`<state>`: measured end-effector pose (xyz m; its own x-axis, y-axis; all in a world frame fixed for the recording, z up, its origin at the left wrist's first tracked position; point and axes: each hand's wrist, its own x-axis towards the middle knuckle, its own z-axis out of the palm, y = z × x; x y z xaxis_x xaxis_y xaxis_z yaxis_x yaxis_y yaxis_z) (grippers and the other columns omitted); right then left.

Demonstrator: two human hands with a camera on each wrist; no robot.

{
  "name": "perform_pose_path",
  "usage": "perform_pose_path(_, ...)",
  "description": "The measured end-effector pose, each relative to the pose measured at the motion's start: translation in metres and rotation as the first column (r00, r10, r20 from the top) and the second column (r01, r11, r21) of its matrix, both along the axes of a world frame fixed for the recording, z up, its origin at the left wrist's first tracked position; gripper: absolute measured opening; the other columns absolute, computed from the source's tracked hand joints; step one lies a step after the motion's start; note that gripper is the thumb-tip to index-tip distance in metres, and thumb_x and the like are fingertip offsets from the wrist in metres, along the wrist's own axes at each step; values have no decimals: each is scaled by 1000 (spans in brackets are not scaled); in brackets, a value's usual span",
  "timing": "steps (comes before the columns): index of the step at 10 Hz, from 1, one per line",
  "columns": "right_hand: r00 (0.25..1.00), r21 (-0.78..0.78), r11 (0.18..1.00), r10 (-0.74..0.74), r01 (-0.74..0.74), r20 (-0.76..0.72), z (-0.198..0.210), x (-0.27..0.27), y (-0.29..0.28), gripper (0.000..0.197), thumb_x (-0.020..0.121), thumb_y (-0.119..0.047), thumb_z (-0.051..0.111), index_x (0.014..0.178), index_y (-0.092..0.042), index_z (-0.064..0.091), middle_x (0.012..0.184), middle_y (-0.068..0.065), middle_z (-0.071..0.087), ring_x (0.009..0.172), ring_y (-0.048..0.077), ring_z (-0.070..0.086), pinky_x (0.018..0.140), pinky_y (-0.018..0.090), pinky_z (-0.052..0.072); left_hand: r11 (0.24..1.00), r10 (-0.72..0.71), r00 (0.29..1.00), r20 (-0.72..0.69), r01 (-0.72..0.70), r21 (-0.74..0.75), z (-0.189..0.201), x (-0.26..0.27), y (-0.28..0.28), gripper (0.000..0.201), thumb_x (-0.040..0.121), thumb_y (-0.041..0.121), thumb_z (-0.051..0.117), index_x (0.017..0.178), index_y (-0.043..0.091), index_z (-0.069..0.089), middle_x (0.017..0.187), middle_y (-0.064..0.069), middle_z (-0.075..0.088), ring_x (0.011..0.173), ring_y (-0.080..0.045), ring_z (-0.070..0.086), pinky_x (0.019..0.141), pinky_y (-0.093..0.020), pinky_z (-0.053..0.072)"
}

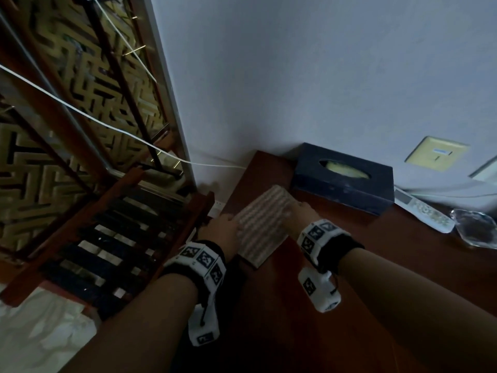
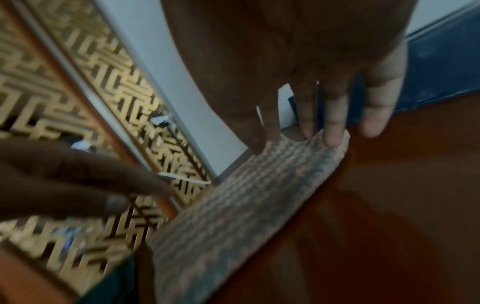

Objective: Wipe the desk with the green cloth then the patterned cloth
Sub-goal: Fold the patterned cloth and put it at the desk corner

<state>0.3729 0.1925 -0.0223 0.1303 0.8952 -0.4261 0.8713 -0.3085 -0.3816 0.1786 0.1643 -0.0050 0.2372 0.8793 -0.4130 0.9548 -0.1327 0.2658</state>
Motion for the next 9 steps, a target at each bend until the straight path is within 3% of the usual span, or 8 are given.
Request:
perform_pose_path(1,993,-98,995,37,-26,114,-9,-8,-7,52,102,-27,36,149,-9,21,154,18,21,136,32,34,112,39,29,987,-126,992,-13,124,-106,-5,6,-4,39,100,27,36,138,23,42,149,1,31,137,-23,30,112,-53,21)
perform_pose_path(2,971,-80,982,180,-169,156,-13,-15,-18,39,94,-35,45,129,-19,49,140,10,43,121,31,47,103,47,39,973,-191,981,-39,184,-141,-15,4,-7,39,99,34,37,137,28,45,151,4,29,139,-20,26,113,-57,13)
perform_pose_path(3,951,-63,965,260,-253,168,-20,-22,-23,41,91,-42,48,127,-22,50,131,8,45,113,29,49,97,44,43,982,-149,987,-64,140,-125,-27,-6,-5,40,98,37,40,137,30,46,151,7,29,140,-18,24,112,-58,17)
perform_pose_path(4,939,-31,954,299,-298,168,-22,-29,-22,44,92,-40,49,131,-22,46,136,6,40,121,29,44,100,46,39,988,-128,986,-102,119,-95,-28,-11,-4,43,98,37,41,140,31,42,151,8,29,141,-18,20,112,-56,18)
perform_pose_path(5,921,24,932,355,-363,160,-28,-37,-16,52,91,-36,52,139,-21,38,145,3,34,130,26,38,108,45,32,993,-86,988,-128,76,-85,-27,-16,-3,37,97,38,38,130,27,51,141,2,42,132,-21,33,109,-55,24)
perform_pose_path(7,872,-35,892,449,-452,195,-32,-38,-11,67,92,-29,56,149,-20,22,156,5,15,143,24,16,115,46,17,989,-45,982,-183,18,-146,-20,-15,-4,31,97,34,41,117,21,60,129,0,50,129,-24,37,110,-65,6)
perform_pose_path(8,875,-56,893,450,-447,176,-26,-31,-15,64,93,-31,53,149,-24,23,157,5,14,144,25,15,114,53,16,983,-38,975,-218,-3,-183,-16,-11,-3,35,97,39,40,122,23,58,139,0,44,135,-25,29,108,-69,0)
perform_pose_path(9,879,-70,898,440,-435,183,-7,-24,-22,63,94,-34,50,149,-25,21,157,6,13,143,26,19,114,51,17,978,7,974,-227,-54,-200,-22,-9,-2,38,96,42,40,131,31,49,149,2,33,143,-27,13,107,-69,-4)
